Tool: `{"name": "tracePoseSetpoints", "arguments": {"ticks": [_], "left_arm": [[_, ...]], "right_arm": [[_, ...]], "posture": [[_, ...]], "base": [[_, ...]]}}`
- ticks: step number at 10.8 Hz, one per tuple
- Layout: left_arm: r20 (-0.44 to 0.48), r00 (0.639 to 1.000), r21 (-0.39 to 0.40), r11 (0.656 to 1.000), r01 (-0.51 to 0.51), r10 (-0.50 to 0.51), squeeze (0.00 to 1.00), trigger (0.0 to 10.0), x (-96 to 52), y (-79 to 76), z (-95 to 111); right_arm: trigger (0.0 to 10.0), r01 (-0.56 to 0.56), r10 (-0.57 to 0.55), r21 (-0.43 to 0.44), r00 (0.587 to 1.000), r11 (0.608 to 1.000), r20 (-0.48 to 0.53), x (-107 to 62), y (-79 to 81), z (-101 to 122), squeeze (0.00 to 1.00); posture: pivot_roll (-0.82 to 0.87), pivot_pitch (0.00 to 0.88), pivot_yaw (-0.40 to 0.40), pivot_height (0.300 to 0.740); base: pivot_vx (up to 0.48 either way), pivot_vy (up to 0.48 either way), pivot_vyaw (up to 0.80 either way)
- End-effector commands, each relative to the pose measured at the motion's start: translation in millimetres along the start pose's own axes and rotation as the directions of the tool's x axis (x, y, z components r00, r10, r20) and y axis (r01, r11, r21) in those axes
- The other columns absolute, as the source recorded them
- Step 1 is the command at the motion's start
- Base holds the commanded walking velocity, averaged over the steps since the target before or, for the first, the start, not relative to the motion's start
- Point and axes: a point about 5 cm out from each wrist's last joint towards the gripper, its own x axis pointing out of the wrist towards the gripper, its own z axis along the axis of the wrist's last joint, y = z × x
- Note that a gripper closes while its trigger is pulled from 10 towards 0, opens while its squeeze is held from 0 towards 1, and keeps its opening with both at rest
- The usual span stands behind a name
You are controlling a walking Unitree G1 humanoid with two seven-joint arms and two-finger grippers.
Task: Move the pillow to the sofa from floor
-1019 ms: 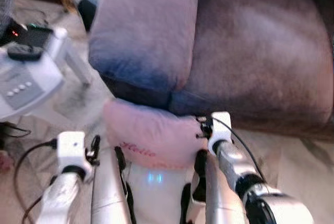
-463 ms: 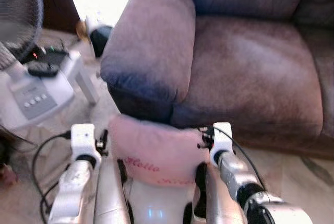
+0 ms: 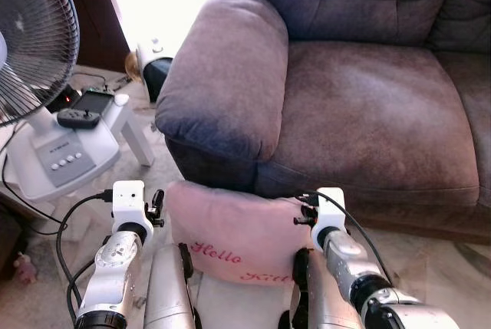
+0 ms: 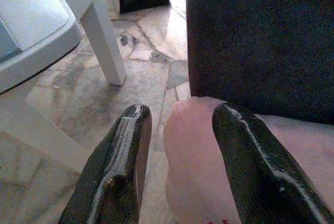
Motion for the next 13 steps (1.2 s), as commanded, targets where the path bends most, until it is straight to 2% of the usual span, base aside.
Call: {"name": "tracePoseSetpoints", "arguments": {"ticks": [1,3,4,10,11,13], "left_arm": [[-0.019,1.0,-0.011,1.0,0.0,0.0,0.0,10.0,0.1,3.3,-6.2],[-0.022,1.0,-0.017,1.0,0.007,-0.008,0.0,10.0,2.1,0.5,-11.5],[-0.01,1.0,-0.039,0.999,0.01,-0.01,0.0,10.0,2.6,-0.3,-10.7],[0.039,0.999,-0.032,0.999,0.011,-0.01,0.0,10.0,5.7,-0.7,-4.5],[0.024,1.0,-0.007,1.0,-0.008,0.008,0.0,10.0,6.5,1.7,-6.1],[0.03,0.999,-0.014,1.0,-0.011,0.012,0.0,10.0,6.0,2.4,-6.5]], "right_arm": [[10.0,0.034,-0.037,0.024,0.988,0.999,0.153,0.1,-11.9,26.6,0.0],[10.0,0.041,-0.046,0.034,0.987,0.999,0.156,-1.2,-13.7,23.1,0.0],[10.0,0.047,-0.052,0.036,0.987,0.998,0.153,-1.6,-14.8,22.0,0.0],[10.0,0.049,-0.056,0.048,0.986,0.998,0.16,-0.7,-15.2,26.1,0.0],[10.0,0.053,-0.06,0.049,0.985,0.997,0.161,-0.8,-15.3,26.0,0.0],[10.0,0.054,-0.062,0.052,0.985,0.997,0.164,-0.9,-16.0,26.4,0.0]], "posture": [[0.13,0.037,-0.043,0.54],[0.12,0.035,-0.037,0.54],[0.12,0.035,-0.038,0.54],[0.12,0.033,-0.039,0.54],[0.12,0.033,-0.039,0.54],[0.12,0.031,-0.04,0.54]], "base": [[0.0,0.0,0.0],[0.0,0.0,0.0],[-0.27,0.0,0.0],[-0.334,0.0,0.0],[0.0,0.0,0.0],[0.0,0.0,0.0]]}}
